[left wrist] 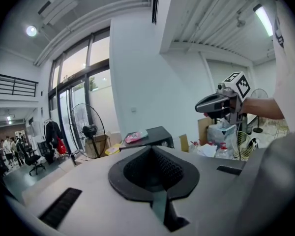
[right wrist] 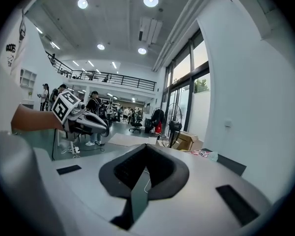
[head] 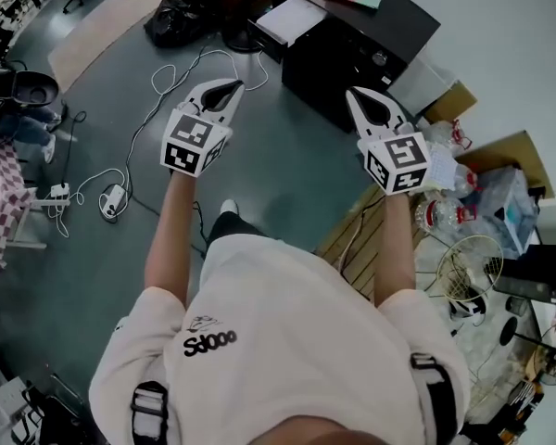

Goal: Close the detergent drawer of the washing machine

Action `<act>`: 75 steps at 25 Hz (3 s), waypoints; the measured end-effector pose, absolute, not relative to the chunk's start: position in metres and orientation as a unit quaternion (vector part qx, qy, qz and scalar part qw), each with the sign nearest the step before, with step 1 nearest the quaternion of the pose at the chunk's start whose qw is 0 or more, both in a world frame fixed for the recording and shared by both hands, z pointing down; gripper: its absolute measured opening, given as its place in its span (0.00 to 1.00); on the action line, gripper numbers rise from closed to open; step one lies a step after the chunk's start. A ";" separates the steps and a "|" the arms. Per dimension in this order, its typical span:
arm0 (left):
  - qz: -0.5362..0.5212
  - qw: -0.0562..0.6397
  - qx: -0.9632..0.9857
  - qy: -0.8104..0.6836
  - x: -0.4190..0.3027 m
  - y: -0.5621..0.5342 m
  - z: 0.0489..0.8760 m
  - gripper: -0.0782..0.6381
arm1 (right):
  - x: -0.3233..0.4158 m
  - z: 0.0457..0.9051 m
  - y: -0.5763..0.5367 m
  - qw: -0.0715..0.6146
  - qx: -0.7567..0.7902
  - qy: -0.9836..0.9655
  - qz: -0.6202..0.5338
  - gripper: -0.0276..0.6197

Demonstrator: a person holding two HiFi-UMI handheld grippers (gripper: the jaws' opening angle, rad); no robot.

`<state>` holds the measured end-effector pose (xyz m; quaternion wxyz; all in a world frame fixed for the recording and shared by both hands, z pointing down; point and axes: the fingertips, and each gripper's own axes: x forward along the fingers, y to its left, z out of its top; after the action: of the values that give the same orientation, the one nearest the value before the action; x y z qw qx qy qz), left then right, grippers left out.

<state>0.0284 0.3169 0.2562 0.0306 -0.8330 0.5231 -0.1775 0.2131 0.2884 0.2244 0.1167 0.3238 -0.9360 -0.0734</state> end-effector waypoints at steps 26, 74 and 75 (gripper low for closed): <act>-0.181 0.031 -0.872 0.455 -0.097 0.002 0.272 0.13 | 0.090 0.229 0.028 0.153 0.404 -0.901 -0.047 0.05; -0.228 -0.126 -0.861 0.436 -0.109 -0.161 0.582 0.43 | 0.045 0.468 -0.175 0.200 0.379 -0.903 0.042 0.05; -0.230 -0.127 -0.860 0.438 -0.109 -0.163 0.588 0.44 | 0.045 0.472 -0.176 0.200 0.381 -0.902 0.044 0.05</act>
<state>-0.1091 -0.1631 0.5884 -0.1275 -0.8595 0.4384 -0.2297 0.0449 -0.1757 0.4716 0.2003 0.3808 -0.9016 0.0445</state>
